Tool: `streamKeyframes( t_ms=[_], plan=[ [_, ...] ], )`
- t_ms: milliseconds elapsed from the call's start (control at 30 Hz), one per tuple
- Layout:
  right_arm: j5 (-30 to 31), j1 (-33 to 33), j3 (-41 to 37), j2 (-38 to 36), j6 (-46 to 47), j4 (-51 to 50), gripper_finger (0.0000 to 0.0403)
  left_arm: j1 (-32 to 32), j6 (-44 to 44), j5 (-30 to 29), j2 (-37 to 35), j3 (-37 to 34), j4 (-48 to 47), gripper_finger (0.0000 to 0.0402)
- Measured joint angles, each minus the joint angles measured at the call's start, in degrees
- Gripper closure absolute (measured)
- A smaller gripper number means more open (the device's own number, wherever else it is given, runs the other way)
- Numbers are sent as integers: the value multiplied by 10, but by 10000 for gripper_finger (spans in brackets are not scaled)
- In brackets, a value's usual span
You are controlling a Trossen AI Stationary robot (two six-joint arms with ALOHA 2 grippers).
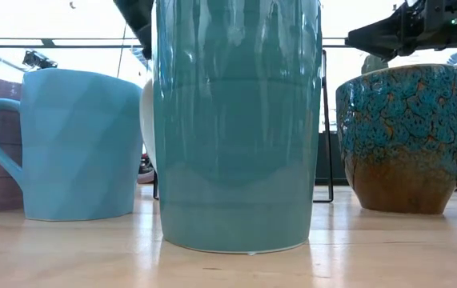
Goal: Place coffee mugs
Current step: Put the top purple mug on the shelf
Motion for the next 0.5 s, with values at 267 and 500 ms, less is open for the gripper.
streamKeyframes(
  t_ms=[267,500],
  plan=[
    [0,0,0,1,-17,8,245,0,-36,-1,-33,-77,22,260],
    [0,0,0,5,-20,11,245,5,-26,-17,-92,-150,84,260]
  ],
)
